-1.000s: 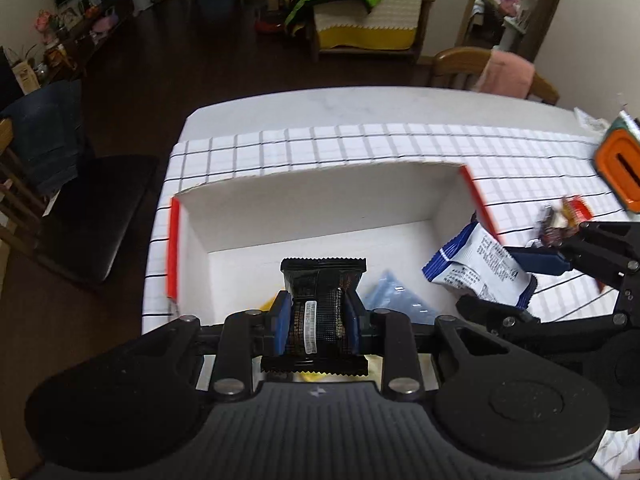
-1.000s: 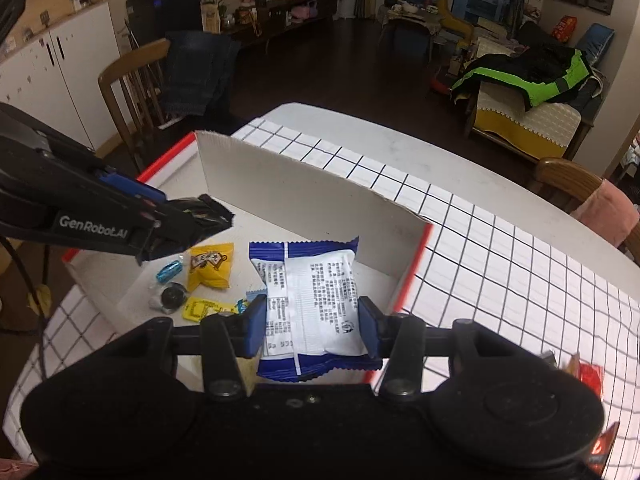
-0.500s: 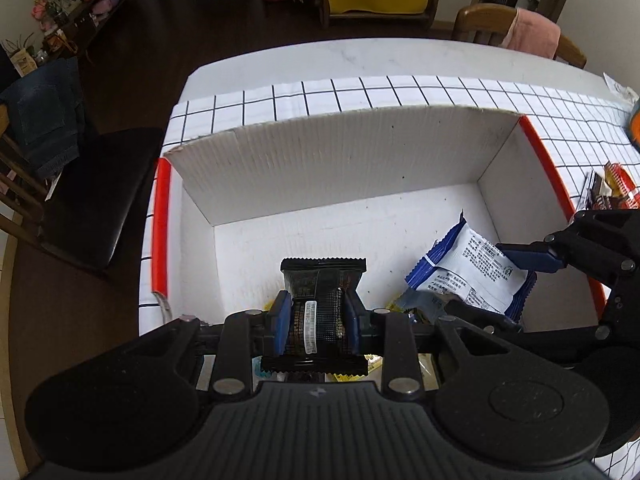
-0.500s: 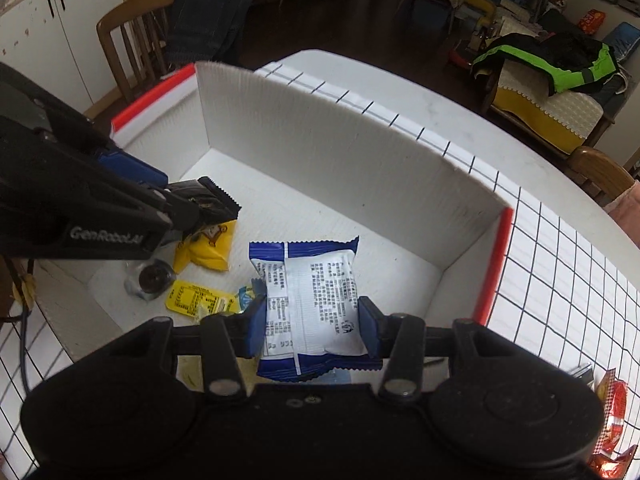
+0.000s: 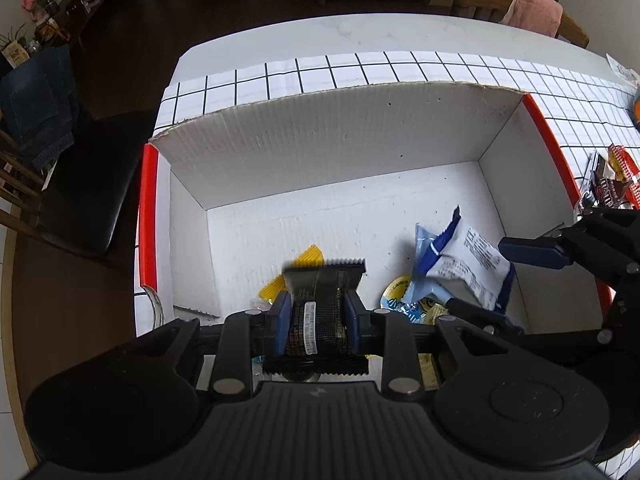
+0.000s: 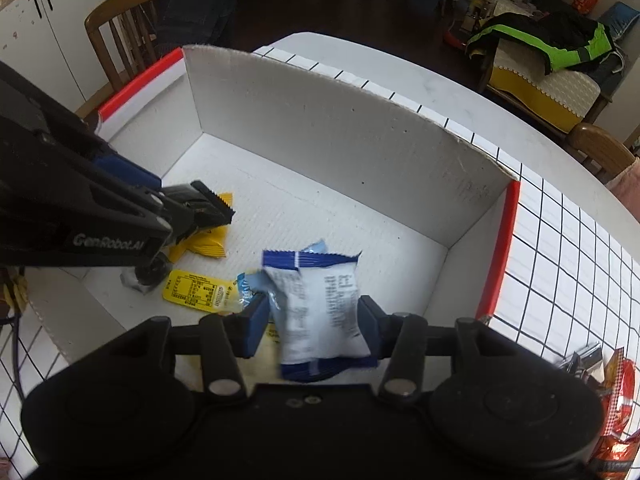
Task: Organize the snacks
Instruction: 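Open the left gripper to drop the chocolate bar while the right gripper drops the white-blue packet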
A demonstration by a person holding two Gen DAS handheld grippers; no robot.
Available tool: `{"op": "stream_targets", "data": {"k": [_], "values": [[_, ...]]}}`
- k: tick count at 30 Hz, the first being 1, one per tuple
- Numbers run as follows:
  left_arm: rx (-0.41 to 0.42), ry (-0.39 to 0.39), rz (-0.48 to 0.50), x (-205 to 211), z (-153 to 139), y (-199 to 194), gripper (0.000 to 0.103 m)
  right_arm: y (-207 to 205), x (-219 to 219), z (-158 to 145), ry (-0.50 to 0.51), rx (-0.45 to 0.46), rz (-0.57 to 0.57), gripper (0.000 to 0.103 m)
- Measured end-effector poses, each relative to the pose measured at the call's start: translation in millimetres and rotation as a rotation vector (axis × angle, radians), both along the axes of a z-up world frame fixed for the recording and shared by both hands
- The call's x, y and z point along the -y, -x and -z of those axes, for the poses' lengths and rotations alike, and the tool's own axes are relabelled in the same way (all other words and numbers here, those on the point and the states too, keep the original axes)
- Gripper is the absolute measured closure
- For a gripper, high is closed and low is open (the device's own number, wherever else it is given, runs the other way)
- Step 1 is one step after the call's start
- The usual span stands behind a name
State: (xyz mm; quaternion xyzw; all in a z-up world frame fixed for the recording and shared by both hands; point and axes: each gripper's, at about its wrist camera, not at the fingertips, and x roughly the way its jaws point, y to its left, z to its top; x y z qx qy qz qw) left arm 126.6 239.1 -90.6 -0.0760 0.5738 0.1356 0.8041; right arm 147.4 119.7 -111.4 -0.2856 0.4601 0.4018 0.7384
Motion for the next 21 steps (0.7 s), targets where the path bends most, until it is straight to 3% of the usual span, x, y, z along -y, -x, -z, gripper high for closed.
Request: {"op": "stream_targets", "data": {"k": [5,16,19,21], "values": [[0.021,0.004,0.005,2.6,-5.8,6.2,0.075,4.9,8.1,-11.8,-0.036,-0.013,0.022,0.040],[0.090,0.006,0.052,16.9,-29.0,22.1,0.073,17.4,28.0,-40.8,-0.101,-0.002,0.047,0.030],[0.117,-0.002,0.065,22.3,-37.7,26.3,0.068,20.6,36.2,-49.8,-0.123,0.001,0.059,0.026],[0.141,-0.009,0.071,24.8,-43.6,29.7,0.058,23.2,42.7,-56.5,-0.142,0.003,0.065,0.023]]}}
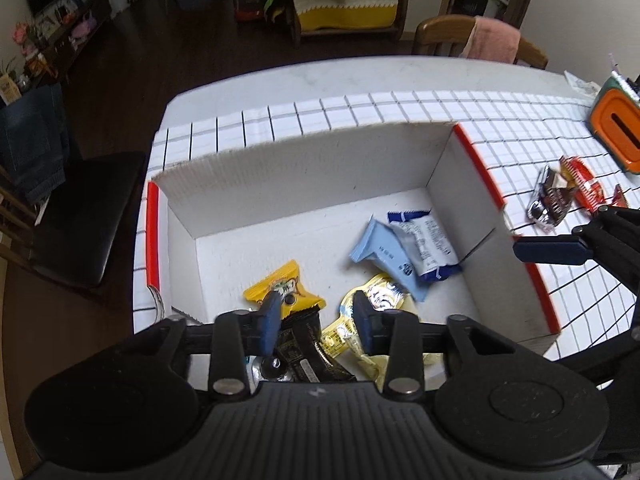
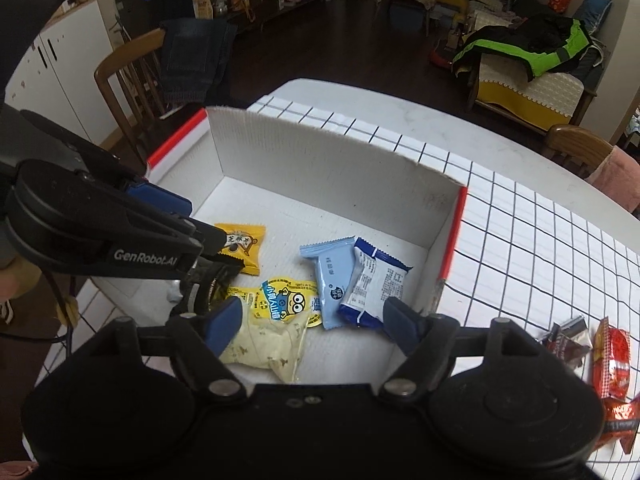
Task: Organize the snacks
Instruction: 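Open the left gripper to drop the chocolate bar while the right gripper drops the white-blue packet, then move both grippers back from the box toward the red chip bags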
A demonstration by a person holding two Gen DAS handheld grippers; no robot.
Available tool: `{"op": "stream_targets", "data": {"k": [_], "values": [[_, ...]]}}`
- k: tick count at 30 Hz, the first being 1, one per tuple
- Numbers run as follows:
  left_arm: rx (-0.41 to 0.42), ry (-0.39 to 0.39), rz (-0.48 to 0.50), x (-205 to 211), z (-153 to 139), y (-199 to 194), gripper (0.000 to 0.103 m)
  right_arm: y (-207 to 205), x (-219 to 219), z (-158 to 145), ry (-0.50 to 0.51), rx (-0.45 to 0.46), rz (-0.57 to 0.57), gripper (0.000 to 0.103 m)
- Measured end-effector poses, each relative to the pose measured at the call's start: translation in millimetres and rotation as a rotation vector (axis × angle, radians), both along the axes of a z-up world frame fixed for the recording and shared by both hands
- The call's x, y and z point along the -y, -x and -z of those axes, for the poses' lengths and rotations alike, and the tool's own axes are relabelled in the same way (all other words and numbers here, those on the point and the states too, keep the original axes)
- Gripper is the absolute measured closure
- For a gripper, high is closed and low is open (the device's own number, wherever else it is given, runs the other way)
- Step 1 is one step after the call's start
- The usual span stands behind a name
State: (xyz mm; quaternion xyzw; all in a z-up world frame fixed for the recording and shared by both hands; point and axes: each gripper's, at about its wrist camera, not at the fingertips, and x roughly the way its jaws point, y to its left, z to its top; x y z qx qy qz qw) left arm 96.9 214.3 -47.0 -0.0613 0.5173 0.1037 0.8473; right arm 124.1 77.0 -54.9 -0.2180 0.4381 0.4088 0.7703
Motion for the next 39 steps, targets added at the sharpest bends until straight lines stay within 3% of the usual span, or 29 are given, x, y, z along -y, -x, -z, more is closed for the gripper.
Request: {"op": "stream_targets", "data": {"k": [6,14,15,17,24,33,39], "values": [[0.061,-0.007,0.034,13.2,-17.4,8.9,0.053,6.2,21.2,-16.1,-0.042,-0.005,0.033,0.019],[0.119,-0.032,0.073,48.9,-32.2,11.6,0.038,12.9,55.0,-29.6,-0.076,-0.006,0.032,0.016],[0.126,-0.033,0.072,54.7,-33.1,11.0,0.036,12.5,59.9,-30.8,-0.078,-0.004,0.033,0.011],[0.136,-0.028,0.073,65.3,-33.9,8.8,0.034,12.7,73.5,-33.4,-0.088,0.006,0.028,0.004],[0.181,-0.005,0.091,115.1,-35.9,-3.1,0.021,0.8,132.8,-38.5,-0.094,0.033,0.032,0.001],[0.216,0.012,0.123,185.9,-26.5,-37.8,0.019,-36.2,217.4,-30.9,-0.070,0.054,0.115,0.000],[0.192,0.010,0.140,228.8,-11.0,-74.6,0.019,-71.9,269.0,-18.7,-0.049,0.070,0.174,0.000]]}}
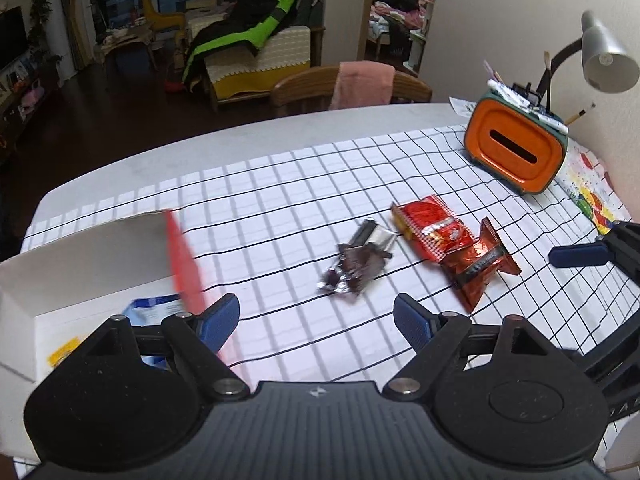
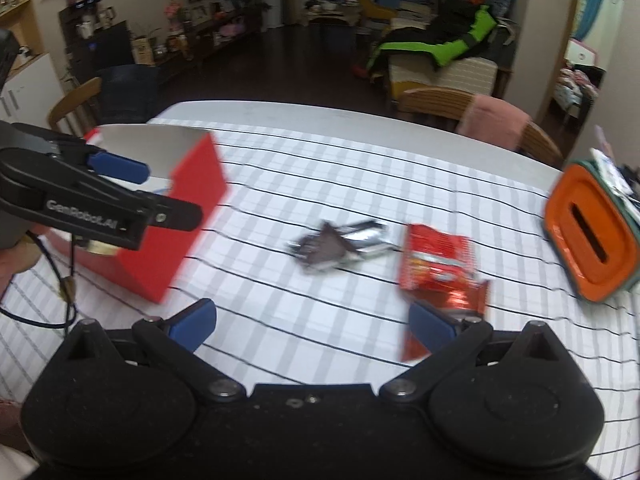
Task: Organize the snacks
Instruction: 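Move both grippers back from the box toward the red chip bags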
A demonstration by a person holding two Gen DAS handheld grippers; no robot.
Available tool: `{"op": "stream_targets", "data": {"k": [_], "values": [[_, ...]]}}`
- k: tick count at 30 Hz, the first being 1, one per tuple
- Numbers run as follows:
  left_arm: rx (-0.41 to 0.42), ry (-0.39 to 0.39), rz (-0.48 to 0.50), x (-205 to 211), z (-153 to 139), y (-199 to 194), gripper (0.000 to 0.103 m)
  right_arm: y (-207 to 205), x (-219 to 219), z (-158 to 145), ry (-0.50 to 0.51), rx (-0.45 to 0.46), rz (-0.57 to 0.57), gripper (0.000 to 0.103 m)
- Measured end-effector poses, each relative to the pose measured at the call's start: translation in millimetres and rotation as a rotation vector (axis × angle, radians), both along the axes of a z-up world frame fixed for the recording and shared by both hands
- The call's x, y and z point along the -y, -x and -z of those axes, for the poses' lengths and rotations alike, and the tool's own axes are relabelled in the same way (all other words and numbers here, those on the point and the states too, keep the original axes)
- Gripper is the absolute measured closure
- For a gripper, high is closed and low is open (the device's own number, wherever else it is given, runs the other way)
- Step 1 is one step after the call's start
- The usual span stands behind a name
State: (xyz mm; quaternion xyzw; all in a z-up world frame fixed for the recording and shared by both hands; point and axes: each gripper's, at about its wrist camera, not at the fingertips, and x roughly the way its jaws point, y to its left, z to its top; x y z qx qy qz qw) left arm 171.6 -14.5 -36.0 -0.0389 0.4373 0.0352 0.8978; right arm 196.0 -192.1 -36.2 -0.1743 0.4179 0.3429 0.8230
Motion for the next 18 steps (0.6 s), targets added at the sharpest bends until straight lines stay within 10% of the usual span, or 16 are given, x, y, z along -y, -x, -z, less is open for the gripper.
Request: {"op": "stream_targets", "data": {"k": [18], "values": [[-0.116,-0.014,-0.041,36.6,69.6,-93.0,0.019,-100.8,51.7,75.5,0.051,-0.071,0.092,0.000]]}}
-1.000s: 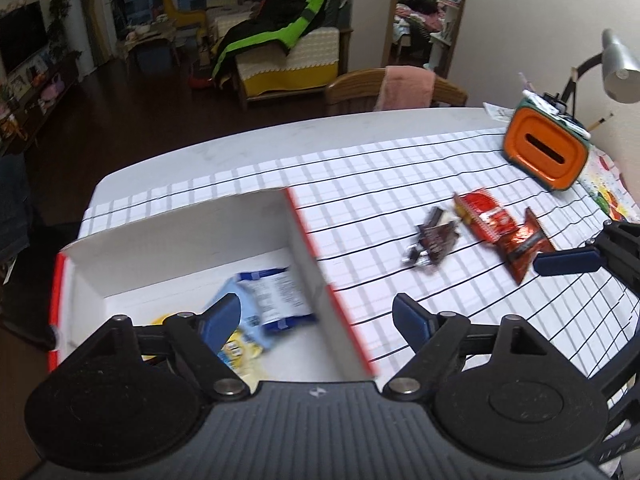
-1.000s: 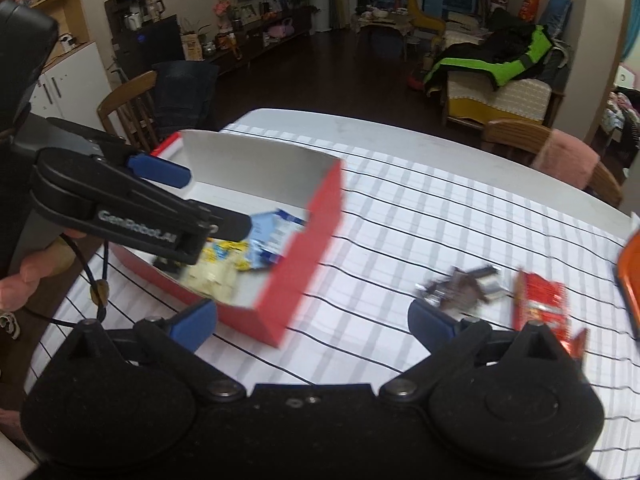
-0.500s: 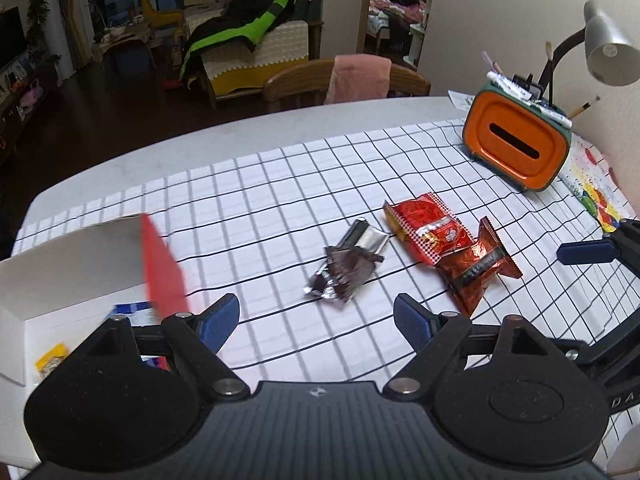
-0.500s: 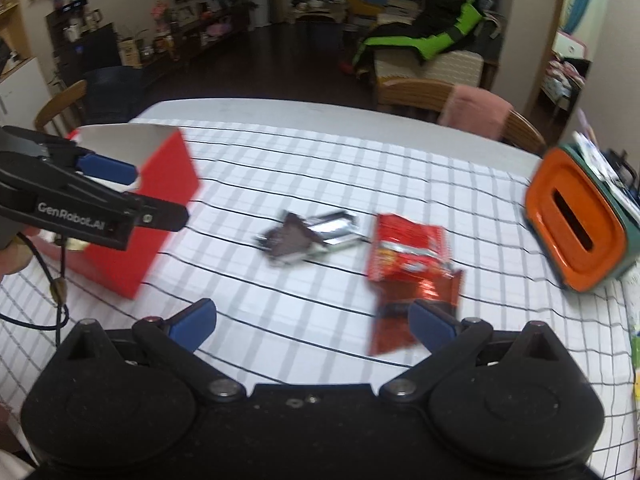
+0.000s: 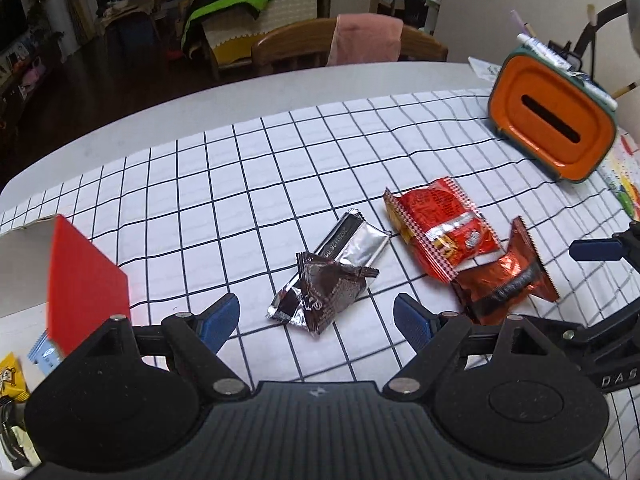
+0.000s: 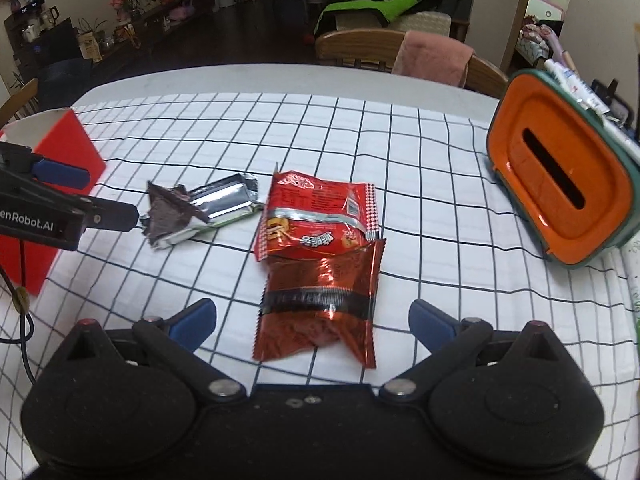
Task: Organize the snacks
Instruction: 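Move both grippers back from the box toward the red chip bags, then grasp the brown foil chocolate with the left gripper while the right gripper grasps the red-brown foil bag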
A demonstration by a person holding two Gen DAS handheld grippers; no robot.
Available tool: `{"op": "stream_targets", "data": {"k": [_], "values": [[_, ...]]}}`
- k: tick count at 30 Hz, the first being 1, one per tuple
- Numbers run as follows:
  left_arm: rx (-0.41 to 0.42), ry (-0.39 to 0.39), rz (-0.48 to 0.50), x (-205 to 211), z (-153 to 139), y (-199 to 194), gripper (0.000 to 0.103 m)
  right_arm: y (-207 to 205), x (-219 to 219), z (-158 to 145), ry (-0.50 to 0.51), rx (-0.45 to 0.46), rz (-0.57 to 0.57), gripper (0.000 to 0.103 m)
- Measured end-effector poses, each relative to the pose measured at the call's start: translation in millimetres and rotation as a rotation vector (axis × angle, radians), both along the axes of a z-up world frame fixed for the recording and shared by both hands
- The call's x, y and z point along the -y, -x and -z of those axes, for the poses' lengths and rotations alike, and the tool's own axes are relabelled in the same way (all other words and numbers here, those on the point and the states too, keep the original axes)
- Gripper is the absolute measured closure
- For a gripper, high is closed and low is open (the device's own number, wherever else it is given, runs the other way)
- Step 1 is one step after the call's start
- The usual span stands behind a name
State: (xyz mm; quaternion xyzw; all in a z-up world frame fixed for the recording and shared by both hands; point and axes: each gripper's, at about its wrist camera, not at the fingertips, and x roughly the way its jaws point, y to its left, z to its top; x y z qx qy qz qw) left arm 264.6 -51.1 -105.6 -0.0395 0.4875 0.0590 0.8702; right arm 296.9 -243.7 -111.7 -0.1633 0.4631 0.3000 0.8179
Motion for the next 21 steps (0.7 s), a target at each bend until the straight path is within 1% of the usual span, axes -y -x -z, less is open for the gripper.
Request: {"op": "stream_targets", "data": {"k": [8,14,20,21], "values": [[-0.058,0.003,-0.005,1.1,25.0,-29.9,0.019,-19.0,-8.5,26.4,0.012,-0.029,0.023,0.000],[-0.089,-0.010,0.020,6.4,40.2,-44.6,0.019,-26.9,-13.4,40.0,0.021,-0.042,0.037,0.001],[-0.105,-0.044,0.034,10.4,47.9,-53.9,0.020,-28.9,-17.1,46.0,0.025,-0.046,0.040,0.004],[-0.107,-0.048,0.039,10.9,48.8,-54.4,0.023,-28.7,-17.7,46.5,0.023,-0.048,0.038,0.007]]}}
